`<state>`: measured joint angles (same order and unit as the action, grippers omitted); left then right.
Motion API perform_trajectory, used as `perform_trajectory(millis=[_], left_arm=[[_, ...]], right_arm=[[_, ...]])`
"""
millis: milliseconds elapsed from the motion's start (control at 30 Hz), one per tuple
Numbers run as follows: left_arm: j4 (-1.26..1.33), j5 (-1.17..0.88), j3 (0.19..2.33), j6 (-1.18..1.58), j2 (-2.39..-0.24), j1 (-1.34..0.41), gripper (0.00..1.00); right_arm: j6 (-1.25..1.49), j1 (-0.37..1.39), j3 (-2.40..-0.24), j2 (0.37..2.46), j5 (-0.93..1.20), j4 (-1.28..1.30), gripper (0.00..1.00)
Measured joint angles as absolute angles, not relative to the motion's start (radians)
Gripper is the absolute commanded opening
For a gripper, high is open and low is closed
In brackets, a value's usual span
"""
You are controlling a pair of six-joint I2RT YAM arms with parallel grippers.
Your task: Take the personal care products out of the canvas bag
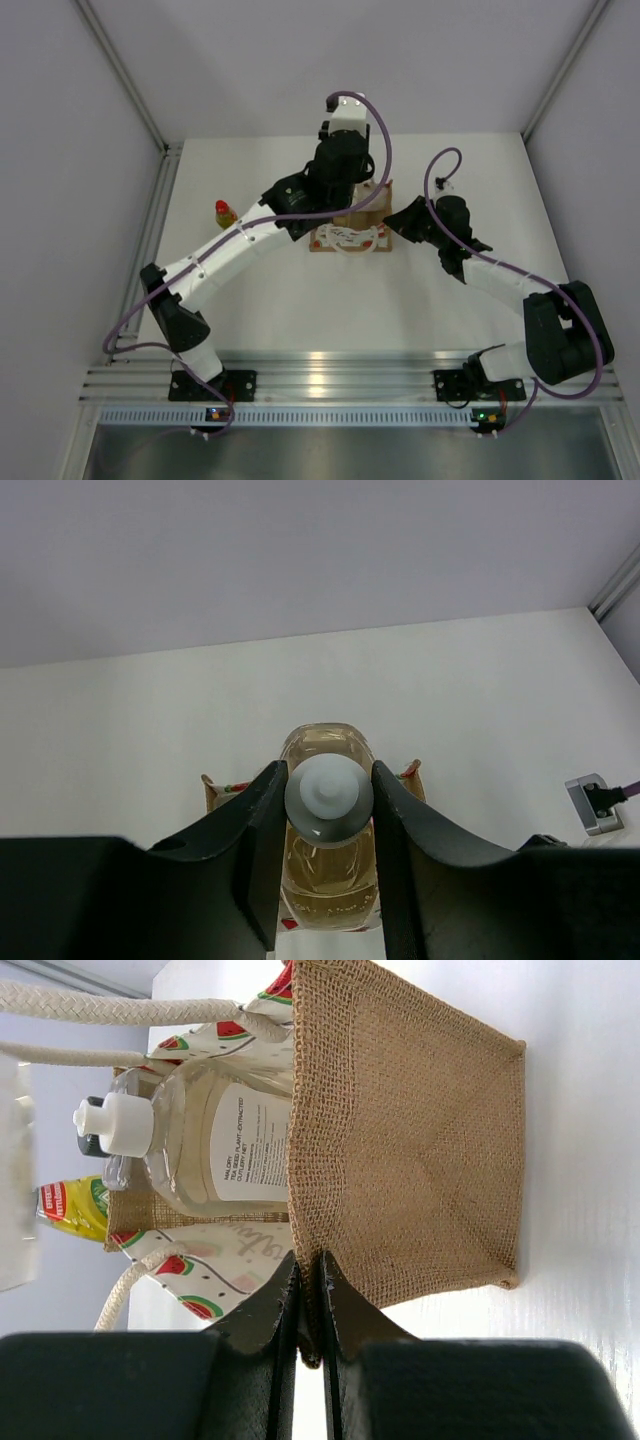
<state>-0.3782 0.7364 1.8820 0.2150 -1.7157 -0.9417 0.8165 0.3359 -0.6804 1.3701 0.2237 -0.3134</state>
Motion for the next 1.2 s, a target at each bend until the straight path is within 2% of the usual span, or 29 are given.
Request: perform_trajectory(millis=[400, 600, 900, 1200], left_arm=[[-0.391, 0.909, 1.932, 0.13, -1.639, -0.931, 0.0], [-0.397, 0.91, 1.896, 0.152, -1.617, -0.842, 0.0], [-0.415, 0.816, 1.688, 0.316, -1.542, -0.571, 0.0], [-0.286, 0.791, 1.39, 0.369, -1.529, -0.492, 0.0]], right_arm=[[0.815, 0.336, -0.68, 1.37, 0.223, -0.313, 0.0], [0.815, 0.336, -0.68, 1.37, 0.223, -0.313, 0.0], [0.814, 0.336, -0.68, 1.368, 0.223, -0.31, 0.0], [0.814, 0.336, -0.68, 1.368, 0.226, -0.311, 0.0]])
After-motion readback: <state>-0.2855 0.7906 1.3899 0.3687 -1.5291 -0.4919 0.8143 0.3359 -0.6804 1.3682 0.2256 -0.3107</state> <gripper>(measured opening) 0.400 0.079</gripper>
